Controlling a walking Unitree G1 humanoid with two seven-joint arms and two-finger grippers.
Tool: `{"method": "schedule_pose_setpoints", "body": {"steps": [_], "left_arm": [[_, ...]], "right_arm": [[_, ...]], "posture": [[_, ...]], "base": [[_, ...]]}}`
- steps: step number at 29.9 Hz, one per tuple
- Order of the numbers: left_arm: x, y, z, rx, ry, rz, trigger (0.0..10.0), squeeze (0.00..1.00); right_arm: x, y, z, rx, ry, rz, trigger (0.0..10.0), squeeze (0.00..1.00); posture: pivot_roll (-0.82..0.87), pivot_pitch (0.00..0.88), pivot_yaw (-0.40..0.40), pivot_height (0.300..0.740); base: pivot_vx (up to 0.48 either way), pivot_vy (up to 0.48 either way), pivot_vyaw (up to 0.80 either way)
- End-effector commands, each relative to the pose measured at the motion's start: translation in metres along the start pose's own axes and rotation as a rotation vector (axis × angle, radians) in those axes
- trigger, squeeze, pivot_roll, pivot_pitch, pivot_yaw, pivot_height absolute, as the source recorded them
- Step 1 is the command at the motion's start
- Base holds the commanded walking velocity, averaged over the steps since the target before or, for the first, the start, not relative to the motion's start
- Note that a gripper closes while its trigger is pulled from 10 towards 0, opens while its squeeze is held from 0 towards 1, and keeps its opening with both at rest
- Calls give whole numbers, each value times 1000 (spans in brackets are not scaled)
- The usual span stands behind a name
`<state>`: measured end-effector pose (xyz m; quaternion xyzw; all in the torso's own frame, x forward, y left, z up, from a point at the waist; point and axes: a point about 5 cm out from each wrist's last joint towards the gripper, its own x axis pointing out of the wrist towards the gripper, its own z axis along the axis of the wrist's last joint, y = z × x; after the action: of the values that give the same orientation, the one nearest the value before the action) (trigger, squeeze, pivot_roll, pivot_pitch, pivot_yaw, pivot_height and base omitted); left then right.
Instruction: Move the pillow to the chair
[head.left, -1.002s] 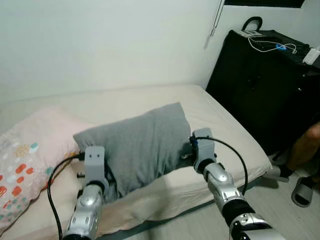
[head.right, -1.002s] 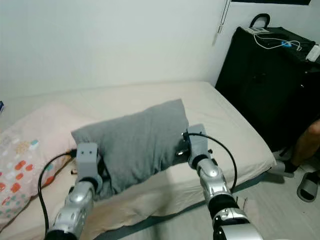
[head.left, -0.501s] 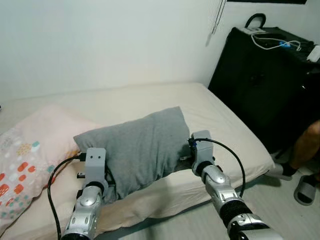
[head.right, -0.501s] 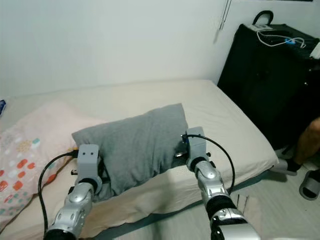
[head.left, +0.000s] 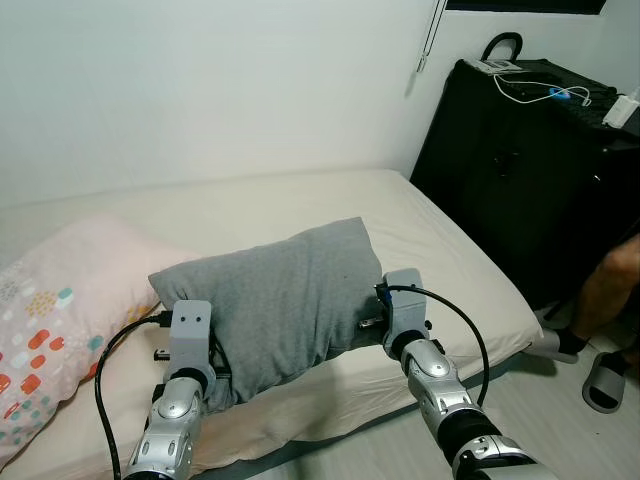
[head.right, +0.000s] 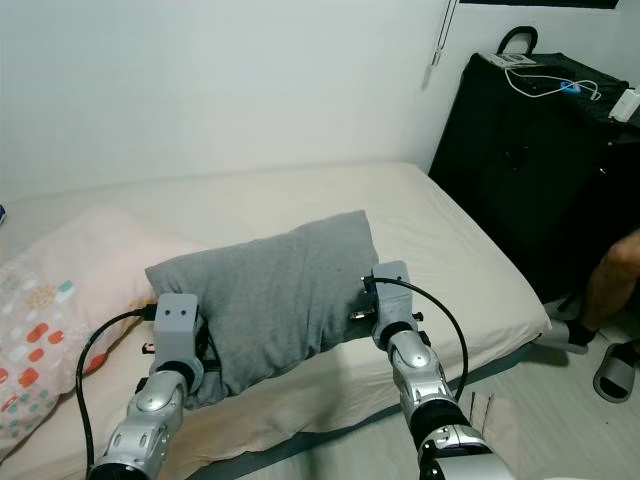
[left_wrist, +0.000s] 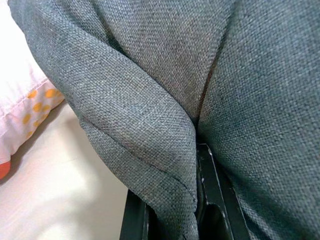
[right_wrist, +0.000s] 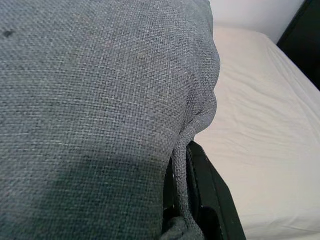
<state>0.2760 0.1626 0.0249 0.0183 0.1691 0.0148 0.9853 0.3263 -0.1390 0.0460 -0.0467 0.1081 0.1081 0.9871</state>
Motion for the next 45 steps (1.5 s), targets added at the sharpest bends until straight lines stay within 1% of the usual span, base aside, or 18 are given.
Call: {"method": "schedule_pose_setpoints", "body": {"steps": [1,10,14,18,27,45], "left_arm": [[5,-20,14,4,-65,-78,10000,0],[5,-21,17,-5,-77,-77,10000,0],[5,-21,17,-5,-80,-76,10000,0],[7,-22,20,-5,-87,-74,10000,0],[9,-24,23,-5,-94,-75,10000,0],[10,-21,25,-4,-100,-55,10000,0]], "right_arm": [[2,13,4,-22,-34,51,10000,0],[3,12,5,-16,-37,51,10000,0],[3,11,6,17,-38,60,10000,0],[5,11,10,-6,-44,61,10000,0],[7,10,11,-13,-36,68,10000,0],[9,10,12,-28,-14,81,10000,0]], "posture": [[-8,0,-106,721],[-3,0,-113,721],[0,0,-117,721],[-1,0,-118,721],[-6,0,-116,721],[-3,0,-121,721]], "base": [[0,0,0],[0,0,0],[0,0,-800],[0,0,-800],[0,0,-800],[0,0,-800]]}}
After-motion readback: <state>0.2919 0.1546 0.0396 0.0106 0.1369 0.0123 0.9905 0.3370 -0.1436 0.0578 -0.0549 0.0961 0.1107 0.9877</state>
